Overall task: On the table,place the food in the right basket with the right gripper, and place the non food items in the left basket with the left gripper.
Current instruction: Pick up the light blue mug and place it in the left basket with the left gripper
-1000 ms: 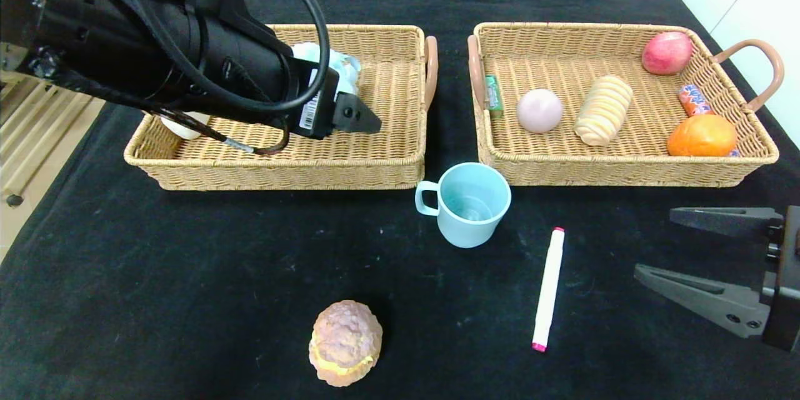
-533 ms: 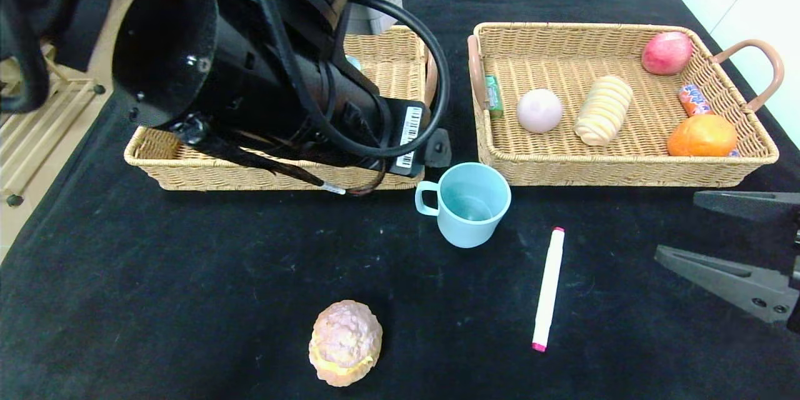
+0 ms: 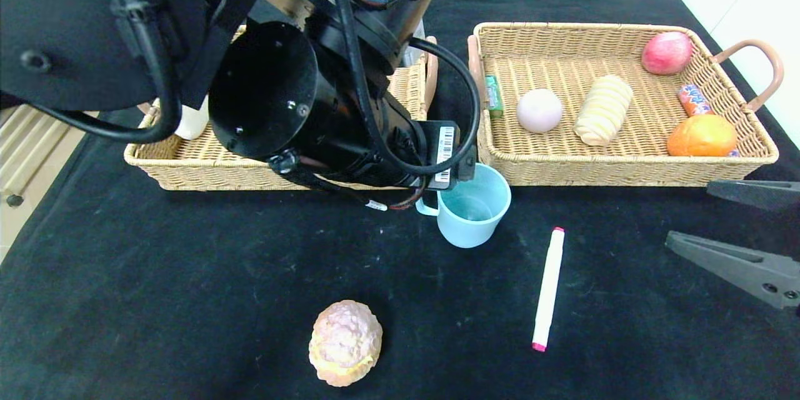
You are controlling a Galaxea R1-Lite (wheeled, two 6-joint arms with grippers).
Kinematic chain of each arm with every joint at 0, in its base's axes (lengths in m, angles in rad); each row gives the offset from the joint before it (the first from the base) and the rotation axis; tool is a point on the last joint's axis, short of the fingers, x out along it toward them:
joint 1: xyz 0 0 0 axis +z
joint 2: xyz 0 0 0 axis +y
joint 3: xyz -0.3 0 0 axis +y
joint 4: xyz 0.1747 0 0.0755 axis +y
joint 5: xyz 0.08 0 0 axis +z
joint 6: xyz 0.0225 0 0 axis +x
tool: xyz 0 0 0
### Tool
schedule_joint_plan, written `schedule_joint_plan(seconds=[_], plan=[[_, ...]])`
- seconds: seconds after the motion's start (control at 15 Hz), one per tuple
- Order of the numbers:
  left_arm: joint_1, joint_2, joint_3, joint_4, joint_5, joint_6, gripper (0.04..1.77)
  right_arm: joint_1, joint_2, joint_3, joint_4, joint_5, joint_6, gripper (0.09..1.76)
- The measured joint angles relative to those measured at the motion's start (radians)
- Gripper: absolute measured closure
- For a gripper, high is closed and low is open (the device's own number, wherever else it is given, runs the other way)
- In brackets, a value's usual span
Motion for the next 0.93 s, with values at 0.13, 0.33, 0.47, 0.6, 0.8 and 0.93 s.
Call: schedule_joint_plan(seconds=[0.13, 0.33, 0.47, 0.6, 0.8, 0.93], plan=[[-0.003, 0.017, 0.002, -0.003, -0.001, -0.002, 0.09, -0.005, -0.003, -0.003, 0.0, 0.001, 0.0, 0.14], [-0.006, 0.048, -0.006, -0.008, -0.002, -0.006, 0.09, -0.012, -0.005, -0.005, 0.001, 0.001, 0.0, 0.14], [-0.01, 0.064, -0.01, -0.01, -0.001, -0.006, 0.09, -0.013, -0.004, -0.006, 0.001, 0.0, 0.0, 0.14], [-0.011, 0.074, -0.013, -0.011, -0.001, -0.006, 0.09, -0.013, -0.004, -0.006, 0.001, 0.0, 0.0, 0.14], [-0.012, 0.084, -0.014, -0.012, 0.0, -0.008, 0.09, -0.012, -0.003, -0.003, 0.001, 0.0, -0.001, 0.14], [-0.012, 0.094, -0.014, -0.018, -0.001, -0.008, 0.09, -0.012, -0.003, -0.003, 0.001, 0.001, -0.001, 0.14]])
